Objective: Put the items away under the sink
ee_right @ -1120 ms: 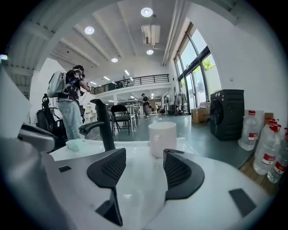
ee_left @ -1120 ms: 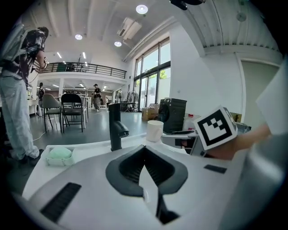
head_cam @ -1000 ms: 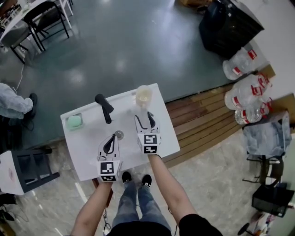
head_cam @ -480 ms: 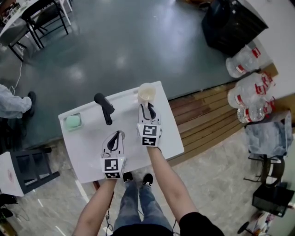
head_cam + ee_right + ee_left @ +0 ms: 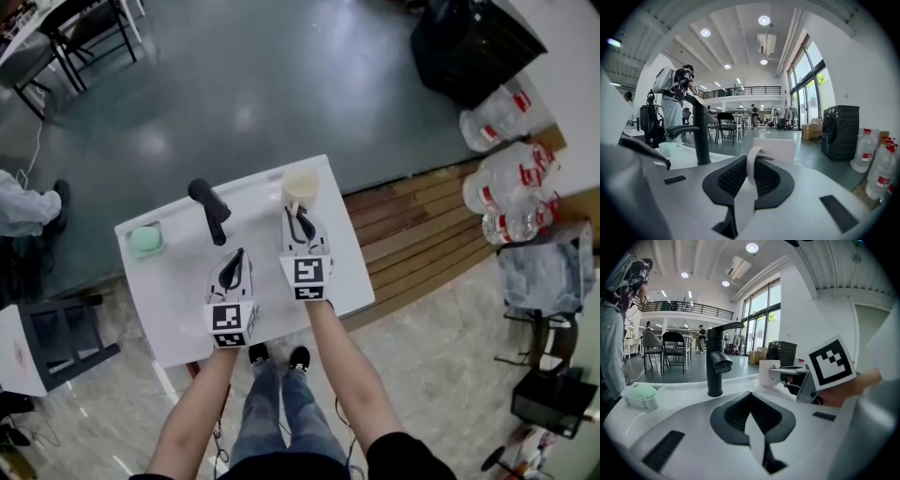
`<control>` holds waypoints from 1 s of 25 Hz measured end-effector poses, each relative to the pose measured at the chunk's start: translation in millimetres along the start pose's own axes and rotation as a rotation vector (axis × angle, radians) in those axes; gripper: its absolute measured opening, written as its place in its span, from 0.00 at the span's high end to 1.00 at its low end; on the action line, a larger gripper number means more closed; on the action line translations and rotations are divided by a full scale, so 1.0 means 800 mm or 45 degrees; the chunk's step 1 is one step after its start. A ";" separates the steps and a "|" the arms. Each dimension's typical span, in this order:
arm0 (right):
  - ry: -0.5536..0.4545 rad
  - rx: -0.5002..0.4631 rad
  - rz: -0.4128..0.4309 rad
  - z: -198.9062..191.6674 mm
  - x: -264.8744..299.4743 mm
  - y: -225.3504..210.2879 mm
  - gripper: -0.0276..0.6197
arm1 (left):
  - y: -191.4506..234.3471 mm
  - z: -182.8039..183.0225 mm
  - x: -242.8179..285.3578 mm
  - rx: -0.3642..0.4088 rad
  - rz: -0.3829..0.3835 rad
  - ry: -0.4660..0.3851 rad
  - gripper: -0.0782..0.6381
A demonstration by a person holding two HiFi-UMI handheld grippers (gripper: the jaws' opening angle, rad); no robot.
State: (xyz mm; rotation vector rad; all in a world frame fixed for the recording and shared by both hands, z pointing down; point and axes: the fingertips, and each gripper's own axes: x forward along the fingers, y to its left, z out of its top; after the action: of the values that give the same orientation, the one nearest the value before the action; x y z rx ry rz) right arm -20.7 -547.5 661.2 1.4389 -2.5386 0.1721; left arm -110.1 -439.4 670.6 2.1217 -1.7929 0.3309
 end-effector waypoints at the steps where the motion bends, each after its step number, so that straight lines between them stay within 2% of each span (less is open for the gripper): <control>1: -0.006 -0.003 0.016 0.003 -0.005 0.005 0.88 | -0.002 0.000 -0.004 0.020 -0.004 0.002 0.88; 4: -0.021 -0.012 0.039 0.009 -0.023 0.012 0.90 | -0.009 -0.005 -0.018 0.072 -0.017 0.002 0.88; 11: -0.078 -0.042 0.092 0.028 -0.078 0.027 0.90 | -0.018 -0.006 -0.060 0.065 -0.005 -0.019 0.88; 21: -0.291 -0.104 0.334 0.114 -0.226 0.090 0.90 | -0.056 0.010 -0.178 0.052 -0.001 -0.071 0.88; 25: -0.334 -0.087 0.486 0.135 -0.297 0.124 0.90 | -0.063 0.013 -0.247 0.014 0.062 -0.108 0.88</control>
State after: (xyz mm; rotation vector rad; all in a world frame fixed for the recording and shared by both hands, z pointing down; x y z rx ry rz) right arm -1.7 -321.0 498.8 0.9950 -2.9807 -0.0485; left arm -95.9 -257.9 578.9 2.1322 -1.8967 0.2669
